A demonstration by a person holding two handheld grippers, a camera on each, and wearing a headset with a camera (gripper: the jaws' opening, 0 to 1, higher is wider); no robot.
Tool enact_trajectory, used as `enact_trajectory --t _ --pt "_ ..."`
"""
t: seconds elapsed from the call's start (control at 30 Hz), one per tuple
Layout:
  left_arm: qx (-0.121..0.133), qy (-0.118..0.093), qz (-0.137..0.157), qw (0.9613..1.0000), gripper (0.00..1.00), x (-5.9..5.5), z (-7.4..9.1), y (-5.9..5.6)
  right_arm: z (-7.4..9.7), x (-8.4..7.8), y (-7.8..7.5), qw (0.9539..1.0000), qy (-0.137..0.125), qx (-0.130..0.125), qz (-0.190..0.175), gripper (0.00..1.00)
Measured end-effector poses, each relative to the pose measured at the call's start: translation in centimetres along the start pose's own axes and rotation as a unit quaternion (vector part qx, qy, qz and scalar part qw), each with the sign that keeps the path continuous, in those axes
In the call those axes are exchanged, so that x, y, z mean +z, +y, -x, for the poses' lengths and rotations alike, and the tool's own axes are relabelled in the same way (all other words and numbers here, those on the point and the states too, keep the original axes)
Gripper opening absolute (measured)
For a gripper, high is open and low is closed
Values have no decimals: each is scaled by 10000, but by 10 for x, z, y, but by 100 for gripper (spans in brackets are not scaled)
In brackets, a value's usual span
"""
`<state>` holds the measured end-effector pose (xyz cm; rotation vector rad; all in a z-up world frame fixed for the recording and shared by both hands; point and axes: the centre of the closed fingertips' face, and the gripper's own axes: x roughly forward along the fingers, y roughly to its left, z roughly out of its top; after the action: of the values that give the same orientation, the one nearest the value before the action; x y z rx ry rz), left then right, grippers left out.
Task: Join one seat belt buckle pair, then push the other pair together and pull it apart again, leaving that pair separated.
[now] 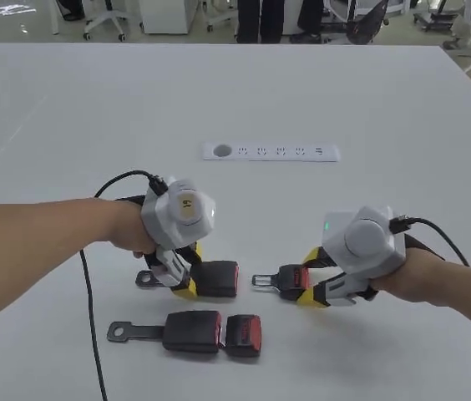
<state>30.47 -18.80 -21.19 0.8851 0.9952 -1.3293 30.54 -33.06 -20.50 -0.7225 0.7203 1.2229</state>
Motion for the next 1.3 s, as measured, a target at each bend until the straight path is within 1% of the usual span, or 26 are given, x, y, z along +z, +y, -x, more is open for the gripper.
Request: enact_trajectory --t 0.1,0.33,0.57,0.87,1.0,1.1,1.2,1.3 --pt "3 6 10 10000 31 0 0 0 -1 3 2 10000 -9 7 14 31" --pt "3 52 1 10000 31 -1 0 2 -5 11 1 10000 -70 25 16 31" --pt "5 76 15 10000 31 0 1 0 -10 18 0 9999 -125 44 14 31" --pt "11 54 51 10000 31 0 0 0 -15 24 6 9998 -156 94 34 31" --pt "5 74 11 10000 31 1 0 0 -18 28 6 9998 -176 116 6 31" --pt "1 90 -19 10000 31 1 0 -1 -19 33 10 9998 -180 129 31 31" --pt "6 83 -18 10000 31 0 0 0 -20 31 8 9998 -145 133 51 31" --pt "17 3 14 10000 31 -1 0 1 -22 30 9 9998 -139 118 34 31"
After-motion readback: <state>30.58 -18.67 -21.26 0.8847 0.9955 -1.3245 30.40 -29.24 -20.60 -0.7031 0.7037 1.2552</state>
